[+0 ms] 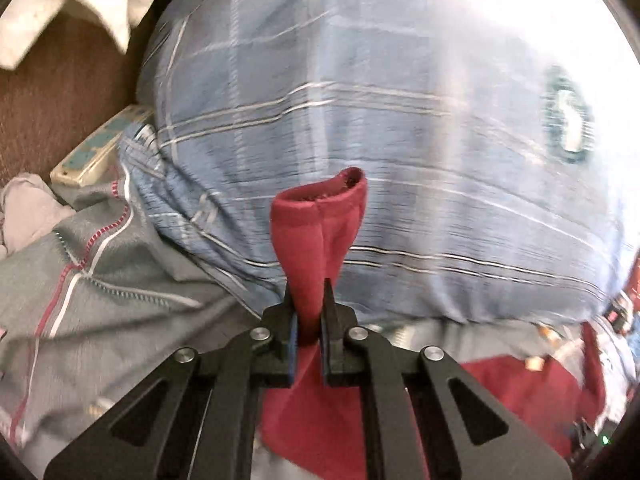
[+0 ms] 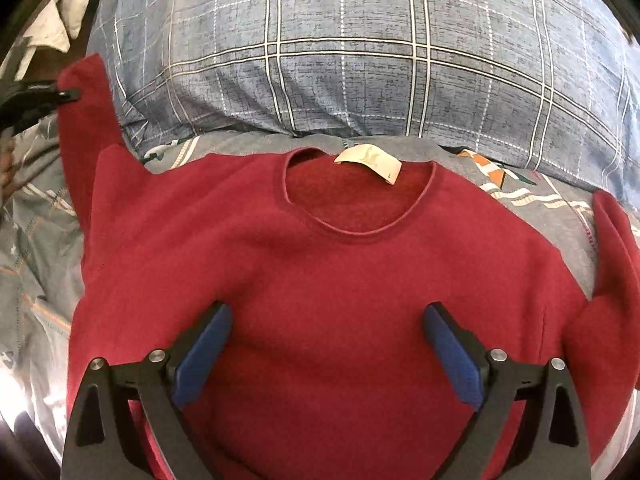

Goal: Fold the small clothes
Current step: 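Grasp the sweater sleeve cuff with the left gripper and lift, then fold the held sleeve across the sweater body with the left gripper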

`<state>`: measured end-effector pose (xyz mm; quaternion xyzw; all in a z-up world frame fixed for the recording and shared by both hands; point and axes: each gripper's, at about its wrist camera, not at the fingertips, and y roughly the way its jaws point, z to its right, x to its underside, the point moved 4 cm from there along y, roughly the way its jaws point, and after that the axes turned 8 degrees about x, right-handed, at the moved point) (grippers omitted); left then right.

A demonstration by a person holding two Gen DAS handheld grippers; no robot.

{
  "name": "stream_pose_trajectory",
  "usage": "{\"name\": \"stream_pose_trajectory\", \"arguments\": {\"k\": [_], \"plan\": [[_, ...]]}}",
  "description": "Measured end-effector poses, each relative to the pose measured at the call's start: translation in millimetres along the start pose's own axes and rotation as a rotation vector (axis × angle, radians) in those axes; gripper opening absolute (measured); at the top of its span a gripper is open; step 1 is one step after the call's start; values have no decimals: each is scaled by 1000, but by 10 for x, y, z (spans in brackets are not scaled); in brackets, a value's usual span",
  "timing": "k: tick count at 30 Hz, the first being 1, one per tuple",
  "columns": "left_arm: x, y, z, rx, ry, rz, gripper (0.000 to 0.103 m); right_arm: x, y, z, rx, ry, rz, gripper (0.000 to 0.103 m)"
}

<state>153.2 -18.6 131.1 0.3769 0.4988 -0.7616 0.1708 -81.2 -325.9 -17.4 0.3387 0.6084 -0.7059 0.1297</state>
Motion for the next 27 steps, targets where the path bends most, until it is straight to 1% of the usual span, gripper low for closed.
{"name": "stream_pose_trajectory", "arguments": {"k": [3,4,5,7,10,11,13,15,17,20,21,23,25,26,27], "plan": [[115,-298,351,61,32,14,6,13,-92,31,-23,25,1,97],[82,-313,392,75,43,16,6,16,-134,41,-24,28,6,97],[138,-389,522,98,60,13,6,18,-174,52,-22,29,12,97],[150,-427,713,140,77,9,6,9,-260,90,-17,30,26,97],[337,-566,1057,218,101,-4,6,-22,-385,188,-12,50,45,97],[439,-602,1115,233,108,-7,6,-32,-420,230,-11,59,50,97],[615,-566,1382,261,138,-19,6,-40,-499,332,-4,75,60,97],[832,-505,1622,267,170,-32,6,-40,-560,448,8,90,66,97],[1021,-385,1776,285,163,-59,6,-22,-580,532,20,101,66,97],[1379,-113,1970,320,123,-140,6,17,-573,649,37,117,58,98],[1534,18,2026,318,114,-174,6,34,-566,674,40,122,55,98],[1734,176,2095,306,113,-223,6,69,-548,731,45,137,47,98],[1951,329,2176,284,141,-276,8,99,-517,776,33,158,35,98],[2005,345,2213,271,162,-276,10,101,-497,778,21,167,31,97],[2012,288,2251,261,190,-246,15,95,-482,781,1,178,28,97]]}}
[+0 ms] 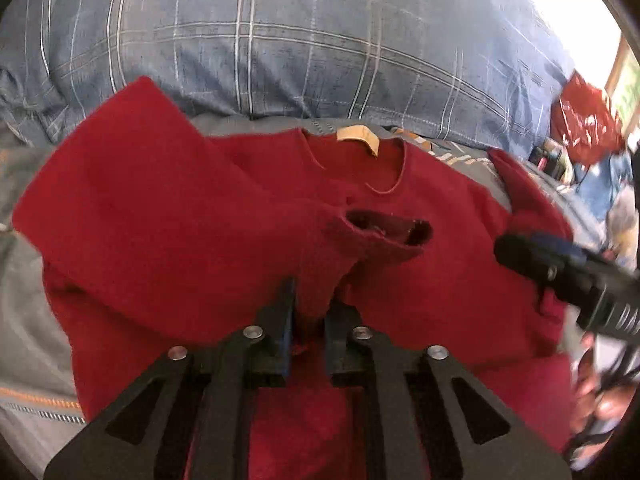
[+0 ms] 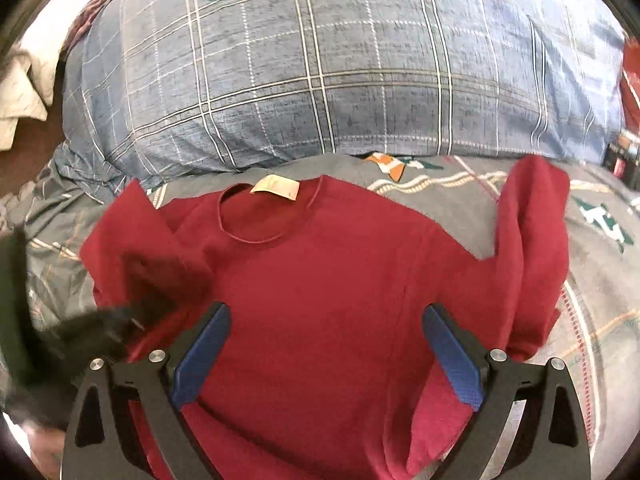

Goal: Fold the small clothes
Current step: 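Fold the held sleeve across the sweater body with the left gripper, then grasp the other sleeve cuff with the right gripper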

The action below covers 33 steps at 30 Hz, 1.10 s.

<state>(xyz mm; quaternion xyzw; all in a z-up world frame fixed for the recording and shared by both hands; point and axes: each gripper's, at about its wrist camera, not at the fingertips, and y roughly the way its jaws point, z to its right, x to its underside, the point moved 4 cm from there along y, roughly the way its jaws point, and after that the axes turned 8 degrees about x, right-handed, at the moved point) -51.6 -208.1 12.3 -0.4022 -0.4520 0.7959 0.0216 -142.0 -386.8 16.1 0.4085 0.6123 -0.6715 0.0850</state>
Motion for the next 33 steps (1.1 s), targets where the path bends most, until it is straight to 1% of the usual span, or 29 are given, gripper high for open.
{"name": "stream_pose_trajectory", "arguments": {"k": [1,2,3,4,5,6,8,11,13,15,16,17,18,19,20,21,22,23,24,26,28,30,33], "plan": [[-1,-45,54,1,24,-5,21,0,5,-13,-15,6,-3,98],[-4,-101,108,22,35,-24,42,-11,12,-30,-34,12,-6,98],[13,-137,118,25,32,-31,71,-19,16,-51,-62,22,-9,98],[18,-226,124,15,29,-13,81,-33,27,-81,-99,37,-16,98],[23,-355,116,6,34,29,81,-41,37,-105,-126,53,-26,98],[30,-521,109,-20,59,81,81,-52,54,-138,-156,70,-34,99],[32,-730,74,-103,107,145,81,-50,88,-193,-183,89,-45,100],[58,-919,-96,-203,141,217,82,-35,206,-311,-208,96,-92,100],[77,-911,-283,-259,139,232,83,-11,301,-425,-225,89,-122,100],[99,-875,-539,-295,105,209,83,25,383,-502,-214,86,-147,101],[116,-870,-640,-298,83,202,83,31,377,-550,-188,61,-120,100],[117,-867,-732,-298,57,200,83,36,360,-617,-175,18,-96,97],[110,-884,-859,-299,14,199,82,39,347,-690,-183,-23,-87,80],[99,-900,-925,-293,-14,203,82,61,346,-780,-191,-76,-96,48],[81,-942,-1022,-274,-59,216,82,77,343,-837,-184,-118,-103,34],[89,-968,-1073,-260,-87,226,82,77,308,-865,-166,-148,-89,19],[80,-1004,-1149,-253,-118,237,82,42,211,-854,-154,-177,-45,11],[87,-1024,-1189,-256,-132,244,82,-1,125,-828,-150,-188,-13,9],[95,-1055,-1249,-269,-149,255,82,-52,30,-781,-148,-189,16,8],[105,-1086,-1341,-293,-173,269,82,-209,-181,-586,-133,-158,78,8],[111,-1119,-1391,-276,-202,287,82,-379,-344,-313,-91,-112,127,8],[113,-1114,-1393,-252,-218,293,82,-493,-378,-47,-38,-69,144,8],[119,-1024,-1337,-264,-189,263,82,-551,-263,227,25,-26,123,8]]}}
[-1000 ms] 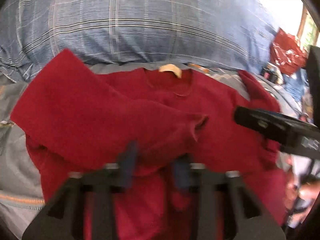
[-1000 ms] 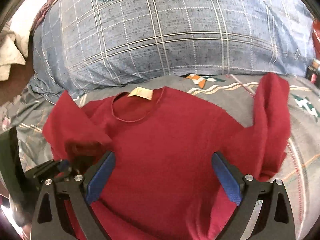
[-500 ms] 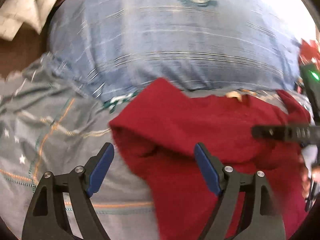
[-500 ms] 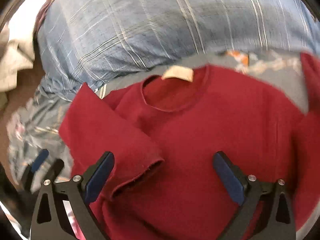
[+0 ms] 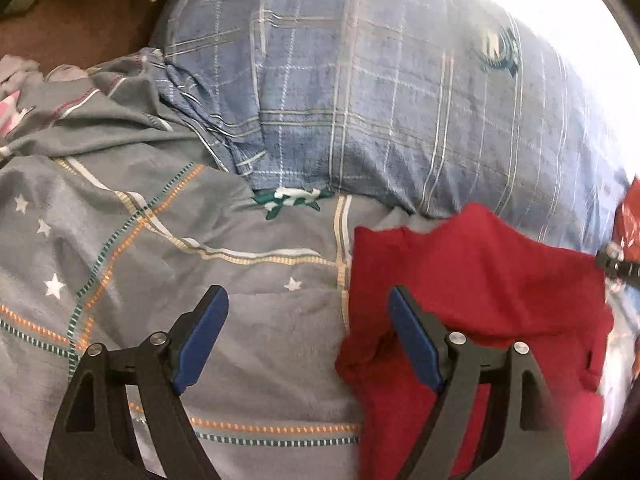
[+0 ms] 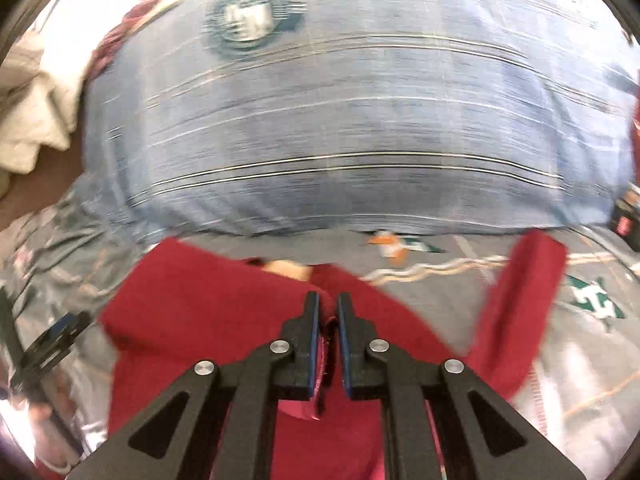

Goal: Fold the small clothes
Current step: 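Grasp the other sleeve cuff with the right gripper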

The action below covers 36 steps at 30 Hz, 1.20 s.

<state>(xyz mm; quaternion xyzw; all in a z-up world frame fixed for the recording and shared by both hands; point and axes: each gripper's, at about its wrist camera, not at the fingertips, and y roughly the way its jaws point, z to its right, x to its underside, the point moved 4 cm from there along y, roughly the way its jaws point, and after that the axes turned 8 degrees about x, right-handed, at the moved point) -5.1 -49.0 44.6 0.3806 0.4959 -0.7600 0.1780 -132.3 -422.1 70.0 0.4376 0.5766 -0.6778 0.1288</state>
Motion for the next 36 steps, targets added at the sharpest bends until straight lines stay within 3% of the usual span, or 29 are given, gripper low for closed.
{"name": "stream_pose_trajectory", "arguments": {"k": [5,8,9,10,12,13,16,19,22,26,29,31,34,36], "plan": [[68,103,186,-37,113,-27,82,137,364,407,113,63,-109,8],[152,268,267,-113,186,-91,83,282,570,413,137,29,-188,20],[181,309,267,-131,199,-109,83,283,556,383,156,10,-185,36],[207,341,265,-140,207,-125,83,243,461,344,177,-6,-147,59],[242,384,246,-155,211,-154,83,151,250,281,176,7,-57,82],[242,388,236,-159,206,-158,83,77,130,203,139,20,-5,84],[239,373,186,-159,182,-163,83,-114,10,-190,-65,-15,13,84],[241,349,138,-147,151,-165,83,-278,121,-875,-322,-114,-52,84],[231,334,104,-134,133,-163,83,-355,330,-1554,-465,-234,-85,83],[219,367,73,-112,109,-174,83,-243,820,-2243,-436,-449,-164,83],[211,396,70,-104,101,-181,83,-122,1138,-2410,-386,-536,-218,78],[197,401,66,-102,101,-184,83,-47,1156,-2489,-413,-580,-217,40],[171,392,49,-97,86,-177,83,-77,1073,-2600,-375,-625,-159,18],[160,406,44,-85,75,-176,83,-127,1129,-2672,-365,-612,-148,10]]}}
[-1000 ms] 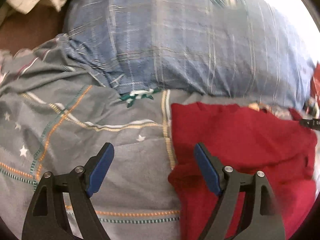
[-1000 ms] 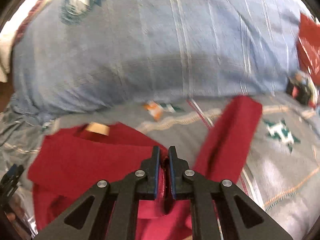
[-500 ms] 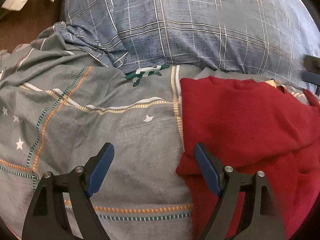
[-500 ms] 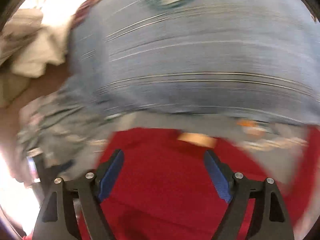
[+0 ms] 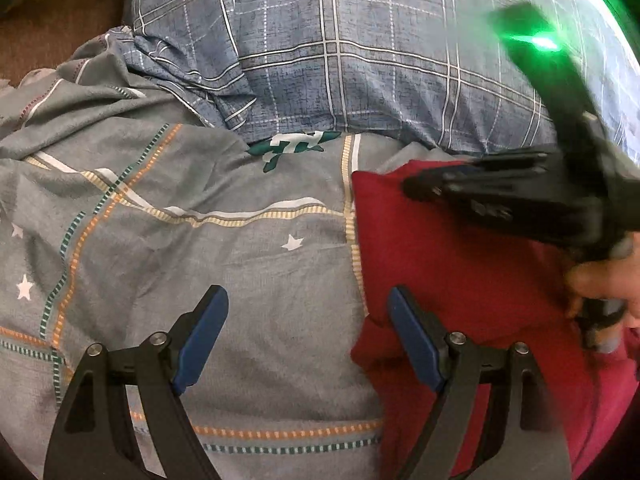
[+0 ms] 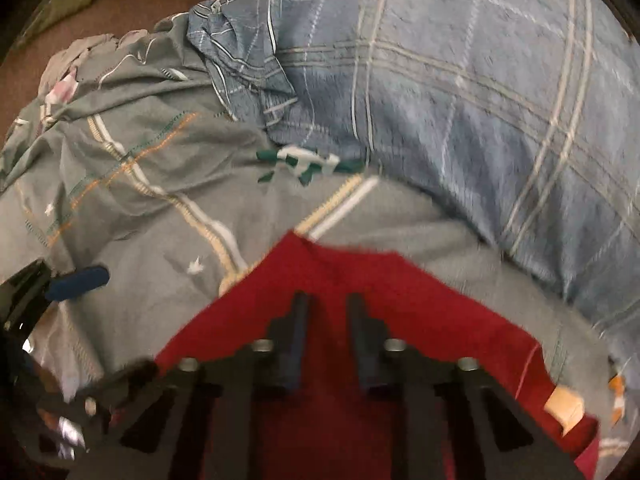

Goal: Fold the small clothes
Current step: 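Grasp the other sleeve cuff with the right gripper, then lift the sleeve with the right gripper and fold it over the body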

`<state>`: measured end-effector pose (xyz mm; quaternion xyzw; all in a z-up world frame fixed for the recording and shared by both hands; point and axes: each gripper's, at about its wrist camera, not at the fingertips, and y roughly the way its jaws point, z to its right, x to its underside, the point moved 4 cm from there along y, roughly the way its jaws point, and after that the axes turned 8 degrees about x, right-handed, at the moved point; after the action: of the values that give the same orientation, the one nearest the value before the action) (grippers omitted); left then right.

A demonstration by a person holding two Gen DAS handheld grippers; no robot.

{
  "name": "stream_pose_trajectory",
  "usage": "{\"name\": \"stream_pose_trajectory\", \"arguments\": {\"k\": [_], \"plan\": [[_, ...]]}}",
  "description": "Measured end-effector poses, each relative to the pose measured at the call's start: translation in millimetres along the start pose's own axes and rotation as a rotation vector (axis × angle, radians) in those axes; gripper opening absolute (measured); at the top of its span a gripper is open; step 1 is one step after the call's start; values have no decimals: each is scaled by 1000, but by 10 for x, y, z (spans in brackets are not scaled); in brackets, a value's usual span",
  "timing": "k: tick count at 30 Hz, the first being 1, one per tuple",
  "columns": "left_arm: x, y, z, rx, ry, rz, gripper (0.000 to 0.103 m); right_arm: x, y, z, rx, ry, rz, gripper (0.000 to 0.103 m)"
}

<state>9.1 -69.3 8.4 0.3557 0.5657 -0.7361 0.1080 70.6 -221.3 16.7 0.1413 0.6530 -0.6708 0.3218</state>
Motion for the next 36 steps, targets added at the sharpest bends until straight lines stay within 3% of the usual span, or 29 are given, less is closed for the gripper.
{"name": "stream_pose_trajectory", "arguments": {"k": [4,6,8,9,10,13,15,17,18,19,22,24,26,27,30,33,36], "plan": [[-12,5,11,-8,15,7,83,-94,140,40,-7,65,-12,6],[-26,-36,11,6,13,22,83,-78,5,73,-6,78,4,13],[-46,-97,17,32,7,47,83,10,-260,149,11,87,0,34],[-59,-136,31,51,3,65,83,76,-399,186,28,86,1,52],[-67,-160,49,66,2,77,83,172,-567,223,47,76,5,62],[-88,-213,134,104,10,109,83,541,-972,346,113,85,15,63],[-102,-230,218,131,26,125,83,750,-1027,470,154,140,-3,63],[-112,-223,325,145,47,133,83,1041,-888,656,161,231,-91,63],[-109,-192,389,165,57,120,83,1109,-835,703,131,267,-102,65],[-92,-134,452,193,69,92,83,1122,-911,736,118,282,-47,63],[3,63,564,190,100,7,83,1135,-1126,857,103,312,-86,64],[42,130,584,180,102,-14,83,1145,-1349,1086,159,332,-40,67],[30,118,568,193,86,-12,83,1219,-1585,1530,313,379,-31,79],[24,108,551,201,74,-8,83,1279,-1703,1828,385,432,-29,85],[34,128,516,208,52,-14,83,1467,-1855,2610,488,614,-76,89],[40,145,521,209,48,-17,83,1660,-1787,3154,512,739,-149,89],[31,147,536,204,59,-15,83,1820,-1503,3456,455,816,-230,88]]}}
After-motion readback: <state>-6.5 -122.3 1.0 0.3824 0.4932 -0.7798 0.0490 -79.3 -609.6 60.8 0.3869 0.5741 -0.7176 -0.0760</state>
